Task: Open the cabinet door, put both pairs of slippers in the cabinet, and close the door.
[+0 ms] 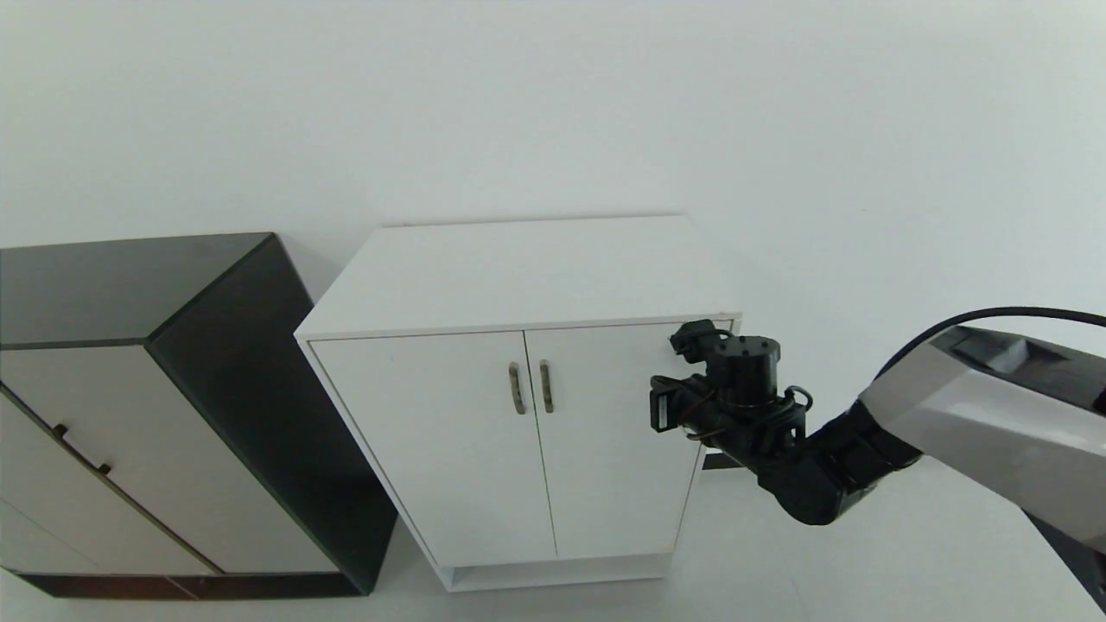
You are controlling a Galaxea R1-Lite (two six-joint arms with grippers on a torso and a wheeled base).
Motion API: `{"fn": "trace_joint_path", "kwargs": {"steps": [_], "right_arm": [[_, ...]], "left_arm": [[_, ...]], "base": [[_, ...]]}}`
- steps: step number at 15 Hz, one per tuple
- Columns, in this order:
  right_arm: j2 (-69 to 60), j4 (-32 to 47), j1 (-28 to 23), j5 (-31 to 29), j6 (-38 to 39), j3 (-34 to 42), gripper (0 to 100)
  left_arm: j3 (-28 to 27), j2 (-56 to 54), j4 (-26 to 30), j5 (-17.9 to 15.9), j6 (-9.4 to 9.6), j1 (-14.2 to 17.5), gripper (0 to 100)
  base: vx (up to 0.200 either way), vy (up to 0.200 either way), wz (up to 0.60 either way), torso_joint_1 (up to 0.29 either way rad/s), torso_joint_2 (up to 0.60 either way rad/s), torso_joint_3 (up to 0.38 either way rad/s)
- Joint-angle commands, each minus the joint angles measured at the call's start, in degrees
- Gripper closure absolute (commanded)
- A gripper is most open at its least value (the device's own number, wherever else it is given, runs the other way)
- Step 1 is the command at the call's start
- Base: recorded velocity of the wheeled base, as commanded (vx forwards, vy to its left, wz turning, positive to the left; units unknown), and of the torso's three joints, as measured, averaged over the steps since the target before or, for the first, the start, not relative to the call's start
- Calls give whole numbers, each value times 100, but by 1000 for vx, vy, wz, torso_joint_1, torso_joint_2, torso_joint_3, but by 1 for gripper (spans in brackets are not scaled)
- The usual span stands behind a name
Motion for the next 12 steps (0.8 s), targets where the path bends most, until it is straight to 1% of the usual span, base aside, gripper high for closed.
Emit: {"fn": "trace_joint_path", "kwargs": {"steps": [1,4,5,6,7,10,11,12], "right_arm": [[-1114,-71,13,-234,6,949,100],[-2336,-124,4,-322,-12,1969,100],[-2459,-124,4,-375,-12,2092,100],[-3127,-124,-84,-788,-21,2760,100],[-3558,-124,-128,-911,-30,3208,100],[-4823,-115,-409,-929,-293,4430,100],[-5184,-80,-436,-929,-364,4676,100],[-5728,122,-506,-938,-487,4992,100]], "left_arm": [[0,-1,-1,2,8,1,100],[0,-1,-1,-7,8,1,100],[0,-1,-1,-7,8,1,100],[0,-1,-1,-7,8,1,100],[0,-1,-1,-7,8,1,100],[0,-1,-1,-7,8,1,100],[0,-1,-1,2,8,1,100],[0,-1,-1,2,8,1,100]], "base": [[0,0,0,0,0,0],[0,0,0,0,0,0],[0,0,0,0,0,0],[0,0,0,0,0,0],[0,0,0,0,0,0],[0,0,0,0,0,0],[0,0,0,0,0,0],[0,0,0,0,0,0]]}}
